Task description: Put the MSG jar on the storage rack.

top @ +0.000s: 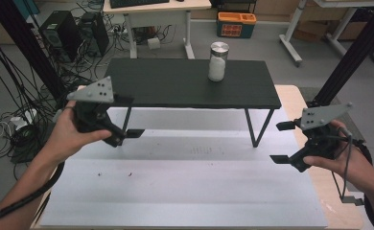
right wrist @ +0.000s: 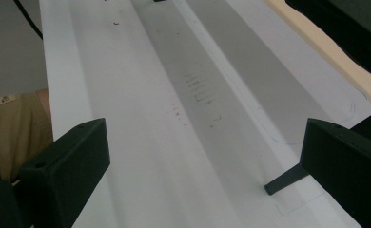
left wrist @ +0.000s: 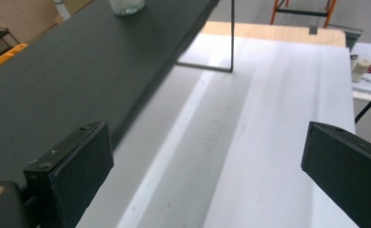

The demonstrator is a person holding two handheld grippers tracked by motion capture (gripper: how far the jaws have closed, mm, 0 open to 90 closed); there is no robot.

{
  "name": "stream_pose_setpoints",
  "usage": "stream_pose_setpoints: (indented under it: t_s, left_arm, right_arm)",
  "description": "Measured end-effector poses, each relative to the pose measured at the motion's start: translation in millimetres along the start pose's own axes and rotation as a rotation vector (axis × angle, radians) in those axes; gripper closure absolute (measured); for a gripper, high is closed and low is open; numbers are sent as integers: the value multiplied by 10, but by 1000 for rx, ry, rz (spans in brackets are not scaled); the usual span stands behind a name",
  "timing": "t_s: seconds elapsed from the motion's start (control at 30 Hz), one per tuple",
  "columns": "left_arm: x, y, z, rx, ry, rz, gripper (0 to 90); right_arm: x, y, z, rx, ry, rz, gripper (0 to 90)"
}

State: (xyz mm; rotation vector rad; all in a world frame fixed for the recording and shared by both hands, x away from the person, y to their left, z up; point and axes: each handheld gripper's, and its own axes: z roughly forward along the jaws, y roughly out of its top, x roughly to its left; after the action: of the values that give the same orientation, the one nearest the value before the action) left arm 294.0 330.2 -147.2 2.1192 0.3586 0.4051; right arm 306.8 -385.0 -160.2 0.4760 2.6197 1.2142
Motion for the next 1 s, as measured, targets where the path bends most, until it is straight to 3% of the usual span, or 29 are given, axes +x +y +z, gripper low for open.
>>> stream_pose_setpoints:
  t_s: [0.1,0.37,1.0]
  left_arm:
    - [-14,-131,-32,-14,-9,-27,37]
    - [-28,-271,-88,-17,5,-55,35]
    - [-85,-248,-45,33,-10,-26,42]
  right_arm:
    - [-23,-23,18,-12,-8,18,26]
    - [-34,-28,52,5,-9,25,27]
    - [-24,-110,99,6,8,37,27]
